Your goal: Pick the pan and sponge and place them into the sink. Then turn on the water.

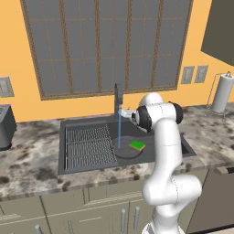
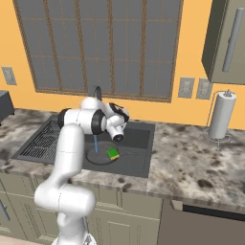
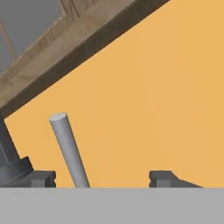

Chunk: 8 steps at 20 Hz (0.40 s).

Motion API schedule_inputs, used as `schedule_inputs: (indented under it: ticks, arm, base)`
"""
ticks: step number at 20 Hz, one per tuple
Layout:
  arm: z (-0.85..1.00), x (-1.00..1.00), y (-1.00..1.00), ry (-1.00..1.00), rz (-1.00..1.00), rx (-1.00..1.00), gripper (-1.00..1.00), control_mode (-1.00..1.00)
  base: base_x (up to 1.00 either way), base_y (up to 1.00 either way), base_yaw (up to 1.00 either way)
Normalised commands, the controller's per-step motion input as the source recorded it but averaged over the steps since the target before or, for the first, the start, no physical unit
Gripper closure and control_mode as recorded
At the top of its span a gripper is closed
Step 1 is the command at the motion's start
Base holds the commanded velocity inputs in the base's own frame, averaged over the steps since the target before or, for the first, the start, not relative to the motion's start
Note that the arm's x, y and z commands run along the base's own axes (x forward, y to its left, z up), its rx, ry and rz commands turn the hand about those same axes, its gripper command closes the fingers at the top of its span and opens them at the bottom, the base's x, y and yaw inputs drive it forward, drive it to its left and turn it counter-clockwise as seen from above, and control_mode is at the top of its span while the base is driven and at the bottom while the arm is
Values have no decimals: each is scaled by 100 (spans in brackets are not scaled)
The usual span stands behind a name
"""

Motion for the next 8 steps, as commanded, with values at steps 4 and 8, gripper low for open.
schedule_inputs:
  ticks: [4,8]
  arm:
    - [-3,13,-26,6,1,0,100,-100]
    - [0,0,-34,5,1,0,100,-100]
  base:
    - [0,0,0]
    - [0,0,0]
